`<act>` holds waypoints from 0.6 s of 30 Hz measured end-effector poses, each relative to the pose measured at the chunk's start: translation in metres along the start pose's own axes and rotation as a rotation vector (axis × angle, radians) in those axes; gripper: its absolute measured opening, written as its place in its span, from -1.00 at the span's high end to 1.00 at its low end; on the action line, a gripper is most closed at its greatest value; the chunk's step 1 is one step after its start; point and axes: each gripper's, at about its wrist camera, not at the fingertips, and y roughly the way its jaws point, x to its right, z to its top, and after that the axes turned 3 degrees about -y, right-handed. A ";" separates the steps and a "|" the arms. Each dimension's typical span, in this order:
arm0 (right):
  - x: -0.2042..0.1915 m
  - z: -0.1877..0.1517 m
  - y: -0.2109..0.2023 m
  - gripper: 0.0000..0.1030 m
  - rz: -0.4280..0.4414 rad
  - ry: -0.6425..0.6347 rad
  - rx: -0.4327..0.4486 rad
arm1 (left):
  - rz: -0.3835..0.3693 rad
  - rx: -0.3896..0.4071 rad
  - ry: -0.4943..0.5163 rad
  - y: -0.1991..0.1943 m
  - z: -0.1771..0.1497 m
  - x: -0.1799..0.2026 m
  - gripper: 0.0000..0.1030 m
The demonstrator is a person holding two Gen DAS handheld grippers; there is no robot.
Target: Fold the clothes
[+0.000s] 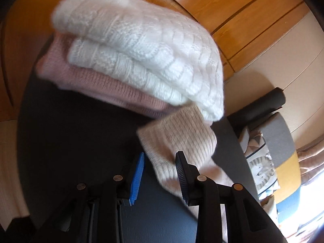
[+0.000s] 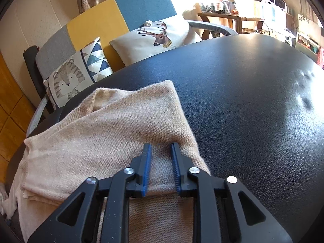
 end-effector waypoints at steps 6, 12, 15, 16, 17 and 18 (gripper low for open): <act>-0.036 0.003 0.006 -0.24 -0.076 -0.166 -0.031 | -0.048 -0.022 -0.018 0.012 0.009 -0.003 0.37; -0.038 0.000 0.004 -0.27 -0.081 -0.179 -0.025 | -0.097 -0.060 0.031 0.021 0.007 0.003 0.39; -0.035 0.000 0.003 -0.27 -0.064 -0.164 -0.022 | -0.098 -0.083 0.052 0.026 0.005 0.006 0.76; -0.035 0.000 0.003 -0.27 -0.063 -0.164 -0.021 | -0.098 -0.087 0.052 0.026 0.004 0.007 0.86; -0.035 0.000 0.003 -0.27 -0.062 -0.163 -0.021 | -0.098 -0.086 0.041 0.023 0.001 0.008 0.90; -0.035 0.000 0.003 -0.27 -0.061 -0.162 -0.020 | -0.098 -0.086 0.030 0.020 -0.001 0.009 0.91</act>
